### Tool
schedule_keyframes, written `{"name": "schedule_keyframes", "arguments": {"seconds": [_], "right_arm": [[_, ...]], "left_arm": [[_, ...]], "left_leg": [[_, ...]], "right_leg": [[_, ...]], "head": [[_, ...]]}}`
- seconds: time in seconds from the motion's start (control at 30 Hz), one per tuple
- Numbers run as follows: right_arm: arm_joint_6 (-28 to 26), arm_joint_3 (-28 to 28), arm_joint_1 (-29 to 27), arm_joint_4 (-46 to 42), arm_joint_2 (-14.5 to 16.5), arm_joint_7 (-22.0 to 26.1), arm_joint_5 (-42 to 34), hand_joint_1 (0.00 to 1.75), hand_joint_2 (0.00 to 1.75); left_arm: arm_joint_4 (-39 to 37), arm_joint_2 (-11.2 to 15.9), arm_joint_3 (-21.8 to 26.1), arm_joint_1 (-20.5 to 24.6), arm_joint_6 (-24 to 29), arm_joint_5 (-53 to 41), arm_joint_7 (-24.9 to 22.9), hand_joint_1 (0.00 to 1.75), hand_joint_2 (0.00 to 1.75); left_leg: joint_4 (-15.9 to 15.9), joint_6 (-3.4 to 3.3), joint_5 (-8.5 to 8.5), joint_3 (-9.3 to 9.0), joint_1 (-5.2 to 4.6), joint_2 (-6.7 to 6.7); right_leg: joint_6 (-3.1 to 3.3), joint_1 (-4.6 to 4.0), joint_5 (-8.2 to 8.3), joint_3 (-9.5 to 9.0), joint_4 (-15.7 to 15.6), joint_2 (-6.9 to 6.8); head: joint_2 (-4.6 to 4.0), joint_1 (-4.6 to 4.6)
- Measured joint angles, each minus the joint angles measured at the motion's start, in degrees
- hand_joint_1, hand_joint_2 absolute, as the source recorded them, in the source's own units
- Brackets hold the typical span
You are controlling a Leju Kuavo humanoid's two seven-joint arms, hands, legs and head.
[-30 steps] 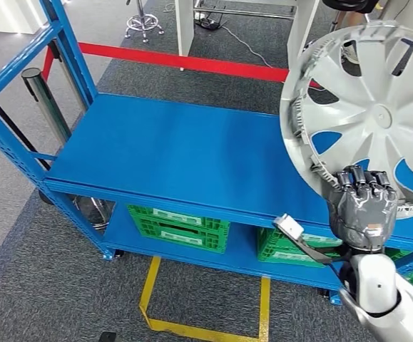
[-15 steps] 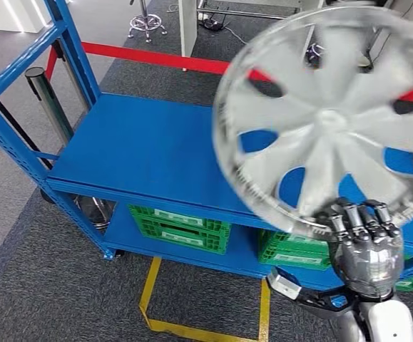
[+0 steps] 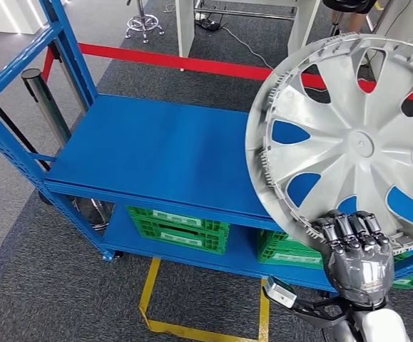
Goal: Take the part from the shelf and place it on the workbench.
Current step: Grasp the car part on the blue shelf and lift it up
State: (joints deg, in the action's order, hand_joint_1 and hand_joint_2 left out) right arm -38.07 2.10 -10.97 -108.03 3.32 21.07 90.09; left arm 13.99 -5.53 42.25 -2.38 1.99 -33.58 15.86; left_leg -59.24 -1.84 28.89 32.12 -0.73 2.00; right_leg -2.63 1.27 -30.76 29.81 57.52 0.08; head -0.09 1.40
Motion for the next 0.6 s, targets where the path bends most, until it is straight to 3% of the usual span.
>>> {"name": "schedule_keyframes", "arguments": {"seconds": [0.23, 0.6], "right_arm": [[-0.20, -1.61, -0.08, 0.73, -0.02, -4.24, 0.00, 1.75, 1.75], [-0.22, -2.70, -0.65, 1.74, -1.00, -6.30, 0.00, 1.75, 1.75]], "left_arm": [[0.04, -0.08, 0.77, 0.00, 0.08, -0.34, -1.00, 0.00, 1.75], [0.21, -0.15, 1.17, 0.00, -0.57, -2.98, -0.64, 0.00, 1.75]], "left_leg": [[0.00, 0.00, 0.00, 0.00, 0.00, 0.00], [0.00, 0.00, 0.00, 0.00, 0.00, 0.00]], "right_leg": [[0.00, 0.00, 0.00, -0.01, 0.00, 0.00], [0.00, 0.00, 0.00, 0.00, -0.01, 0.00]], "head": [[0.00, 0.01], [0.00, 0.00]]}}
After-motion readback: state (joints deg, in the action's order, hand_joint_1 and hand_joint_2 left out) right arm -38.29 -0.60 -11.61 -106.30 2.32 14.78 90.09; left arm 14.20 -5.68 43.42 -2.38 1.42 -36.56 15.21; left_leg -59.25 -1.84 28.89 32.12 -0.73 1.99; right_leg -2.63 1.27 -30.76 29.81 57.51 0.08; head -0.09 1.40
